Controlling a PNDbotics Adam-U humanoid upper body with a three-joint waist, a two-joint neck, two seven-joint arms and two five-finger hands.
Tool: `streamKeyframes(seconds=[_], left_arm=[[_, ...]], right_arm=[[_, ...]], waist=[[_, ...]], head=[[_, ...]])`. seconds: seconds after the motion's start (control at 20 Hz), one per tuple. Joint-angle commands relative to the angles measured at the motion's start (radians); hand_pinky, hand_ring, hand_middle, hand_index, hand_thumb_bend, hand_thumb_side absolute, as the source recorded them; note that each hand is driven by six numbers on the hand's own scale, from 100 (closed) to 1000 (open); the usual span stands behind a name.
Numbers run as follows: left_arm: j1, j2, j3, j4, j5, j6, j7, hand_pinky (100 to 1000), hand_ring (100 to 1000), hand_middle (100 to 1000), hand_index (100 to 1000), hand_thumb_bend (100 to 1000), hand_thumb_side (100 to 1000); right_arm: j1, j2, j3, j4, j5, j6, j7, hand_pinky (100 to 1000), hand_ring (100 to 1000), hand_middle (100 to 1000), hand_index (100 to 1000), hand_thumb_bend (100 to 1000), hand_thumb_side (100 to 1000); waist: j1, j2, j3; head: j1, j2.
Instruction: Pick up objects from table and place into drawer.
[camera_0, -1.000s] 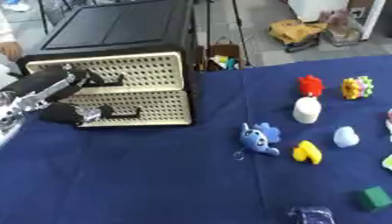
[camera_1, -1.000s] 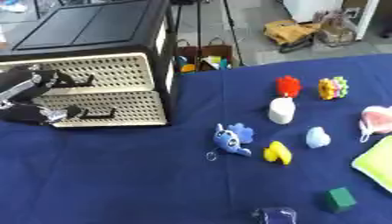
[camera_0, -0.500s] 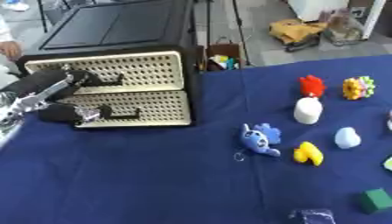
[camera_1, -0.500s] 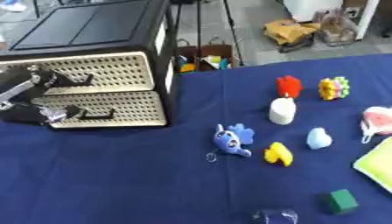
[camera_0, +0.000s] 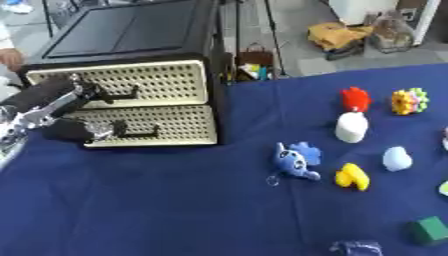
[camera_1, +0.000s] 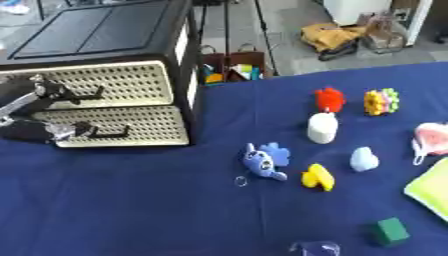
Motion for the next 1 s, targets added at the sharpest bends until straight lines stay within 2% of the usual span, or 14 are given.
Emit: streamKeyframes(seconds=[0.05,0.15,0.35,0.45,0.65,0.8,0.95,1.0], left_arm=[[-0.01,0.022,0.017,0.003,0.008,0.001,0.016,100,100,100,665,528,686],[-0.012,0.02,0.018,0.009,0.004,0.004,0.032,100,100,100,654,589,694],[-0.016,0.019,0.017,0.012,-0.025,0.01,0.057,100,100,100,644,625,709],[-0.016,0.018,0.015,0.013,-0.041,0.014,0.062,100,100,142,641,635,711],[-0.015,0.016,0.013,0.015,-0.059,0.018,0.064,100,100,302,628,638,710],[-0.015,0.015,0.011,0.014,-0.064,0.02,0.063,100,100,368,603,621,709],[-0.01,0.015,0.008,0.013,-0.063,0.029,0.066,100,100,355,583,595,705],[-0.008,0.017,0.006,0.011,-0.061,0.033,0.064,100,100,318,584,588,704]], right_arm=[[-0.007,-0.015,-0.012,-0.015,0.001,-0.041,-0.049,582,721,690,717,100,1000],[-0.007,-0.015,-0.012,-0.015,0.001,-0.041,-0.05,580,720,689,717,100,1000],[-0.007,-0.013,-0.013,-0.015,-0.002,-0.041,-0.052,577,718,687,716,100,1000],[-0.008,-0.012,-0.013,-0.015,-0.003,-0.041,-0.052,576,717,686,715,100,1000],[-0.007,-0.01,-0.014,-0.015,-0.006,-0.041,-0.054,573,716,684,715,100,1000],[-0.005,-0.009,-0.015,-0.015,-0.007,-0.04,-0.054,572,715,684,714,100,1000],[-0.004,-0.008,-0.017,-0.015,-0.008,-0.039,-0.055,571,715,683,714,100,1000],[-0.003,-0.008,-0.017,-0.015,-0.008,-0.038,-0.056,572,715,683,713,100,1000]], waist=[[-0.005,-0.015,-0.001],[-0.005,-0.015,-0.002],[-0.003,-0.015,-0.003],[-0.002,-0.015,-0.004],[-0.002,-0.016,-0.005],[-0.001,-0.018,-0.004],[-0.002,-0.021,-0.003],[-0.002,-0.023,-0.002]], head=[[0.004,-0.007],[0.005,-0.009],[0.005,-0.009],[0.004,-0.01],[0.003,-0.01],[0.002,-0.007],[-0.002,-0.003],[-0.002,-0.001]])
